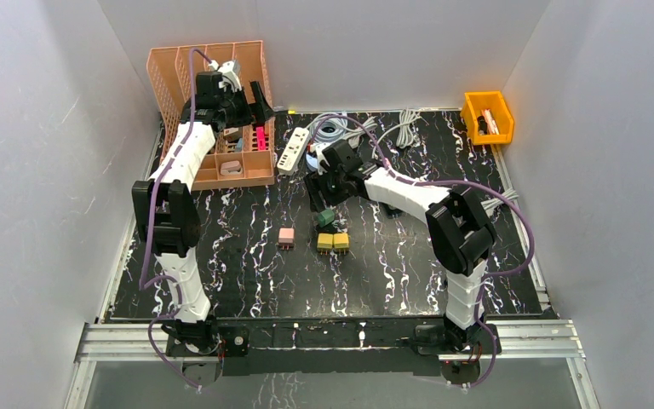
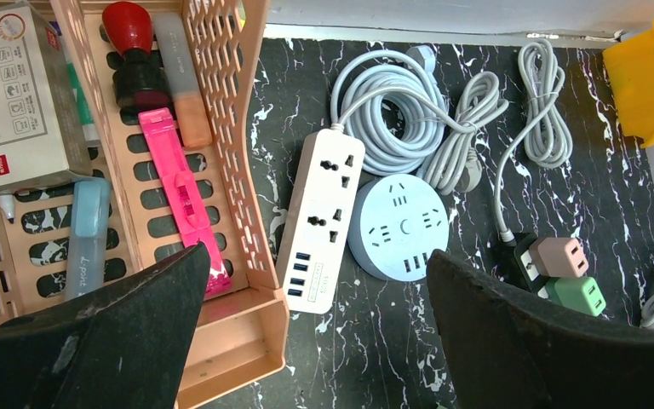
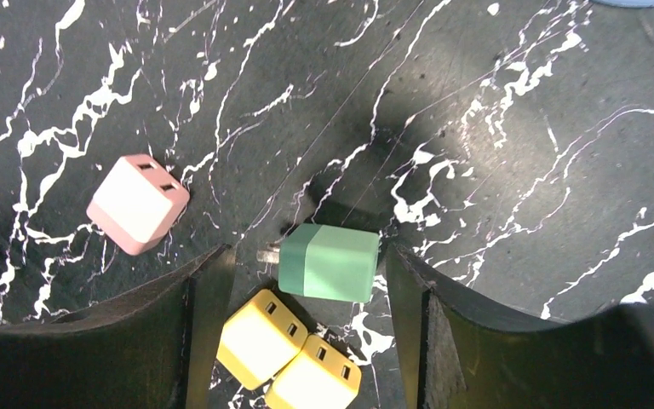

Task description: Pull the plug off the socket

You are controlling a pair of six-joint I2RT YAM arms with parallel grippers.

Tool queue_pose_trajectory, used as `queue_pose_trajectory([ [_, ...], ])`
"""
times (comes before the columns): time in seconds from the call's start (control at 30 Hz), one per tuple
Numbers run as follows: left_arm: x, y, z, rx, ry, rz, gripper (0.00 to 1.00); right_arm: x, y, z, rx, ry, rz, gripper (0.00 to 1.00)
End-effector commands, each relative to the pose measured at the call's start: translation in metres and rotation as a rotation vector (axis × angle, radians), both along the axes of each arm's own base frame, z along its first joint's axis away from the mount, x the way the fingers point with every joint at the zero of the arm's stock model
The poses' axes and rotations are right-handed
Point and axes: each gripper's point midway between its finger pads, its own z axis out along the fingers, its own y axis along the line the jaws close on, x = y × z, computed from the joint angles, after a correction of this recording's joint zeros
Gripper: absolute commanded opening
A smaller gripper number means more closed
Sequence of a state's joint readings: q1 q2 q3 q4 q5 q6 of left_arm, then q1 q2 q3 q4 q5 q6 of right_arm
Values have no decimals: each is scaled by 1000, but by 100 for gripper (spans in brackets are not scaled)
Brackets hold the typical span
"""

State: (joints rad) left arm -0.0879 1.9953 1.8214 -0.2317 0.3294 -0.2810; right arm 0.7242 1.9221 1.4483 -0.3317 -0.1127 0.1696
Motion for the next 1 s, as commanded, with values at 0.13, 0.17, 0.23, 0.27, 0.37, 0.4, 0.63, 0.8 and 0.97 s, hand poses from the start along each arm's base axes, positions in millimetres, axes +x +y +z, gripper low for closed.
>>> queue_pose_trajectory([
  [0.13,-14,2,48,-16,-91,-9,98,-25,-9,-20,-66,46,68,71],
  [0.17,-14,2,49,-16,-94,-10,98,-27,-10,-21,-71,49,70,71],
  [0.23,-14,2,48,-19,-92,-11,98,-28,-12,-25,-82,52,72,69],
  [0.27,-15,1,47,-20,-89,-11,98,-28,-13,-26,-86,55,71,69],
  [0.37,-15,1,47,-22,-88,-12,98,-28,-13,-29,-90,55,68,69],
  [0.4,-16,1,48,-21,-88,-11,98,-27,-13,-29,-90,54,69,68],
  [0.63,-17,2,49,-16,-89,-9,98,-27,-11,-32,-88,63,65,70],
  [0.8,-18,2,48,-21,-84,-10,98,-26,-10,-32,-85,63,64,72],
  [0.97,-19,3,48,-18,-86,-9,98,-27,-7,-37,-86,81,66,72],
])
